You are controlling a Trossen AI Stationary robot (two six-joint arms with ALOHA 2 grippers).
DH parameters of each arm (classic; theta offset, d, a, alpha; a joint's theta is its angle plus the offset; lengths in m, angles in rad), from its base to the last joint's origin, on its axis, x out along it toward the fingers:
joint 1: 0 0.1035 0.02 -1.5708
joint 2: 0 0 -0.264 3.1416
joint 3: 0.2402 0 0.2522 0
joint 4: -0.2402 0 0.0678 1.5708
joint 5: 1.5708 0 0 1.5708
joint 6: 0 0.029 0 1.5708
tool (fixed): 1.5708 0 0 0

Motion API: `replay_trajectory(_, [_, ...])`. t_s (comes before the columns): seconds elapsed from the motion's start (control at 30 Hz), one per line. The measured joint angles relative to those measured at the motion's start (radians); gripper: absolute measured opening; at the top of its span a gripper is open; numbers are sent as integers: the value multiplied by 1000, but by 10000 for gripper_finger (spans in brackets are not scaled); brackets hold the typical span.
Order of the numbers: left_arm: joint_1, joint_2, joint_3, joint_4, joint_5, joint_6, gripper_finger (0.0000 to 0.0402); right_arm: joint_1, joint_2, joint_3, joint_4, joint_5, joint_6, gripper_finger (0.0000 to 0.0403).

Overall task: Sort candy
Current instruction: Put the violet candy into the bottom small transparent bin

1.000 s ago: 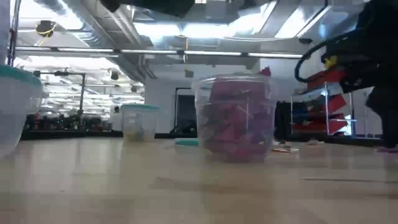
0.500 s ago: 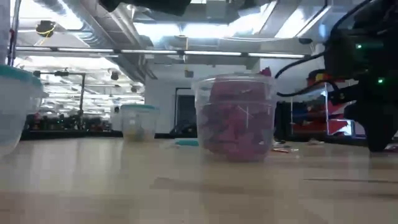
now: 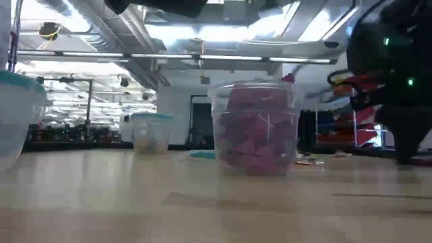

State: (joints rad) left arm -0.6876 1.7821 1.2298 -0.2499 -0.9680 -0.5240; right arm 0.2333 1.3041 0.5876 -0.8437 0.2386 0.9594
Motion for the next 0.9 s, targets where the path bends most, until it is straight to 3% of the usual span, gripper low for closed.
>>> replay_trajectory(0.23, [0,0,0,0,0,0,107,137,-1,186,-35,191,-11,0])
replay_trajectory(0.47, [0,0,0,1,0,-1,107,216,-2,364,32,348,-171,0])
replay_trajectory(0.6, [0,0,0,1,0,0,107,221,-3,401,213,362,-338,0])
replay_trajectory(0.77, [0,0,0,1,0,0,107,218,8,402,484,303,-548,0])
replay_trajectory(0.9, [0,0,0,1,0,0,107,218,42,402,595,249,-650,0])
